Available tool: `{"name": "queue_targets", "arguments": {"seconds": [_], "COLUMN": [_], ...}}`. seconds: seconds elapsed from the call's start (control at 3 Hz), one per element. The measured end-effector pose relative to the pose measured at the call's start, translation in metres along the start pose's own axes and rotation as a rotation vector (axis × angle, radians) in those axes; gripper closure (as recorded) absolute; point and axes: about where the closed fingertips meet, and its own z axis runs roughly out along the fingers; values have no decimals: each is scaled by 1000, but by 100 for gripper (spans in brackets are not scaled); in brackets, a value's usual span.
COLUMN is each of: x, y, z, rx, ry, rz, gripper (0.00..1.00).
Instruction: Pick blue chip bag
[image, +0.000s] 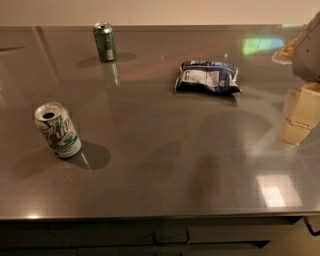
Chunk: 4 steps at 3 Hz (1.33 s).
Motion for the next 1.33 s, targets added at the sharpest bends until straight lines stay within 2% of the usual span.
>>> {"name": "queue_targets", "arguments": {"seconds": [0.33, 0.67, 1.33], "x": [-1, -11, -38], "y": [-3, -21, -71], "z": [-1, 10, 53], "rx": [2, 3, -19], "ry": [1, -23, -129], "rz": [11, 24, 87], "gripper": [0, 0, 0]}}
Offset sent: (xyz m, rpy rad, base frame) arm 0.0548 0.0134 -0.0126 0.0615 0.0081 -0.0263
